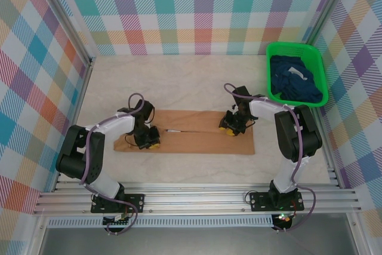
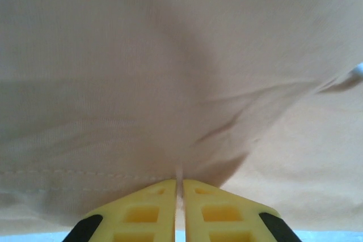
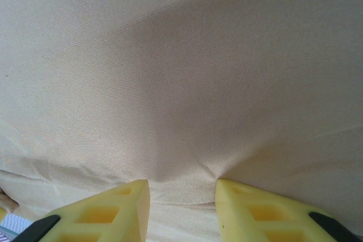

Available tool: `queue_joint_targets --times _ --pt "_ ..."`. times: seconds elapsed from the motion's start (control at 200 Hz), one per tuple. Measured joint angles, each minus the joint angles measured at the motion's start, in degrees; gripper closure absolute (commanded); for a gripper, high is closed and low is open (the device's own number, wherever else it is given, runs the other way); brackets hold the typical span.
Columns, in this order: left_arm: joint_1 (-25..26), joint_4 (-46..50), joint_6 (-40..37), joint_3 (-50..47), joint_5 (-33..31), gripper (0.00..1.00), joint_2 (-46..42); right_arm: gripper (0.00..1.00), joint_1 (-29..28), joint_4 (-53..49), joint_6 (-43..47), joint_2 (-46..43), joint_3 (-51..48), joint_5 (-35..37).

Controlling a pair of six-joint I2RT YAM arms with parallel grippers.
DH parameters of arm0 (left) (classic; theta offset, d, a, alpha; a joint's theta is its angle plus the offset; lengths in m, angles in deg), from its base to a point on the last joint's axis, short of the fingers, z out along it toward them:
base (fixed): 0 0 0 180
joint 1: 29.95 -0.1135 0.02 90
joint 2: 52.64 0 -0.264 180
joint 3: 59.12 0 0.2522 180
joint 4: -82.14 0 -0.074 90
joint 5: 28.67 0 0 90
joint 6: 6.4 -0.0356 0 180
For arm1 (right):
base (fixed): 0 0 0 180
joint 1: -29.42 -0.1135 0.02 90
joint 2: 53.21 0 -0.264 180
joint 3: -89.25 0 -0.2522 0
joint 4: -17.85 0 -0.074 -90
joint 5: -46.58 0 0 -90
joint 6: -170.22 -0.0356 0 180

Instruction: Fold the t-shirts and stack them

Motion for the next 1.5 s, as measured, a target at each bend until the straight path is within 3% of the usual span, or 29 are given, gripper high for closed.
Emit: queue_joint_targets --times 0.15,0.265,0.37,0.44,0.61,0.76,0.92,1.25,1.499 --pt "0.39 -0.81 0.52 -0.61 -0.07 0.87 0.09 0.64 0.0 0.0 0.0 0.0 -0.04 0.0" --pt "0.39 1.29 1.42 1.49 -1.33 0.67 -0.7 0.64 0.0 0.02 0.0 -0.02 -0.09 0.0" --pt "-0.26 4.31 2.58 7.3 -4.52 0.58 -3.21 0.64 0.02 0.02 0.0 -0.02 -0.09 0.0" --pt "-1.88 5.57 3.74 12.13 -6.8 0.57 -4.5 0.64 0.0 0.02 0.0 -0.02 -0.09 0.0" --pt "-13.11 5.6 8.92 18.38 -11.47 0.65 -2.97 0.64 0.0 0.02 0.02 -0.02 -0.09 0.0" --pt "-20.63 4.52 12.7 25.27 -12.79 0.74 8.37 0.64 0.0 0.02 0.04 -0.02 -0.11 0.0" --pt "-20.02 5.51 14.56 28.98 -11.52 0.85 14.6 0.64 0.0 0.04 0.02 -0.02 -0.15 0.0" --pt "-18.69 8.55 18.34 20.09 -9.35 0.96 2.75 0.64 0.02 0.15 0.0 -0.02 -0.22 0.0" --pt "-19.65 7.15 17.53 20.2 -8.31 0.96 11.67 0.64 0.02 0.2 0.02 -0.04 -0.33 0.0"
